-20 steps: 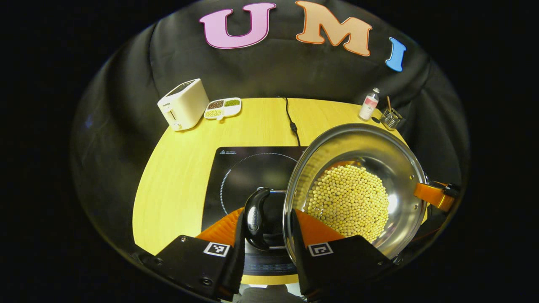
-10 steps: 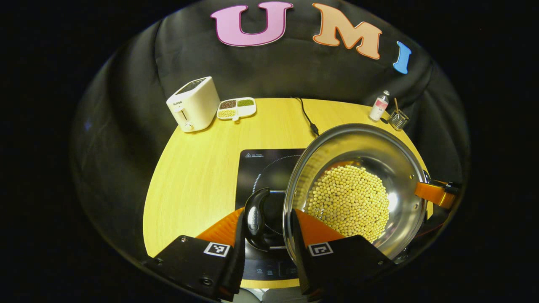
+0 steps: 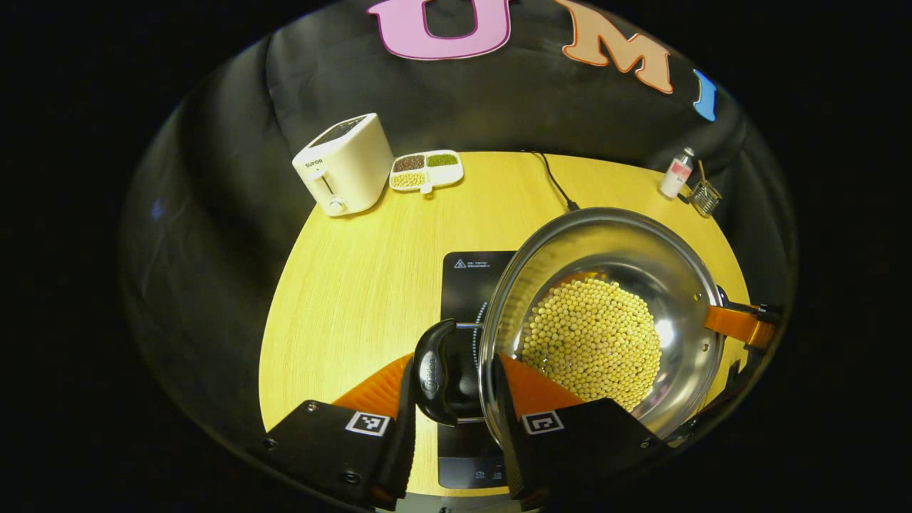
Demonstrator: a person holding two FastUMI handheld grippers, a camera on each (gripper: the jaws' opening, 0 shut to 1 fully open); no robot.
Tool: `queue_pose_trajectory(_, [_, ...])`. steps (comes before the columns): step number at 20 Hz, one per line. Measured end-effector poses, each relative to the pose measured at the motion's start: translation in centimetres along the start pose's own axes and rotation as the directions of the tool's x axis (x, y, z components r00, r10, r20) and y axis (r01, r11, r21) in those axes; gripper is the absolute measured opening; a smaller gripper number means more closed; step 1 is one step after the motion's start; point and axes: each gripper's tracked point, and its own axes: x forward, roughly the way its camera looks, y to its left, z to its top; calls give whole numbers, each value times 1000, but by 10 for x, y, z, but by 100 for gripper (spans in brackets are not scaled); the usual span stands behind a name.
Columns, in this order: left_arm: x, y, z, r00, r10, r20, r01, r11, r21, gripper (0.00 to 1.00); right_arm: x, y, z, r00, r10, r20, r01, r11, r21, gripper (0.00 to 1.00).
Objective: First push the handle of the pot to place it horizontally, then grasp the pot with both hands and set it on the induction cooktop.
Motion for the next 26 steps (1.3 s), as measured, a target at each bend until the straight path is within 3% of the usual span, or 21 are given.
queue_pose_trajectory(2, [9, 7, 2, 1000, -12, -8, 12, 1000, 19, 53, 5, 5, -1, 1000, -8, -10, 8, 1000, 8, 36])
queue_pose_trajectory(3, [13, 9, 5, 1000, -26, -6, 26, 999, 27, 52, 4, 7, 1, 1000, -20, -5, 20, 1000, 12, 43])
queue_pose_trajectory(12, [27, 19, 21, 993, -102, 58, 97, 992, 87, 55, 5, 23, -3, 997, -75, 21, 74, 995, 71, 44])
queue_pose_trajectory(13, [27, 19, 22, 992, -104, 73, 98, 991, 91, 57, 5, 24, -4, 997, -74, 20, 72, 994, 80, 44])
queue_pose_trajectory(14, [27, 18, 22, 990, -107, 91, 98, 990, 103, 59, 6, 23, -4, 997, -75, 22, 73, 994, 85, 36])
queue_pose_trajectory(15, [27, 18, 24, 988, -111, 108, 98, 988, 118, 63, 6, 22, -4, 997, -77, 26, 74, 993, 86, 36])
queue_pose_trajectory(16, [27, 19, 24, 986, -113, 122, 97, 987, 128, 63, 6, 21, -4, 996, -77, 33, 74, 993, 89, 45])
queue_pose_trajectory(17, [28, 19, 25, 985, -113, 131, 96, 987, 128, 63, 5, 21, -4, 996, -78, 37, 74, 993, 95, 39])
queue_pose_trajectory(18, [27, 19, 24, 984, -114, 140, 97, 988, 121, 64, 4, 22, -6, 996, -77, 36, 73, 992, 102, 40])
queue_pose_trajectory(19, [27, 19, 24, 983, -114, 144, 98, 989, 115, 64, 4, 21, -6, 996, -78, 35, 74, 991, 109, 47])
queue_pose_trajectory(22, [27, 19, 23, 984, -111, 138, 94, 988, 123, 64, 2, 20, -8, 996, -85, 27, 81, 989, 122, 43])
queue_pose_trajectory(24, [24, 23, 31, 983, -82, 165, 59, 989, 137, 66, -1, 18, -2, 995, -93, 43, 86, 986, 142, 50])
queue_pose_trajectory(25, [21, 26, 38, 980, -66, 190, 38, 988, 146, 65, -2, 17, 1, 994, -96, 53, 87, 985, 151, 58])
queue_pose_trajectory(26, [18, 26, 42, 976, -58, 210, 25, 987, 157, 71, -5, 17, 3, 993, -97, 61, 86, 984, 155, 52])
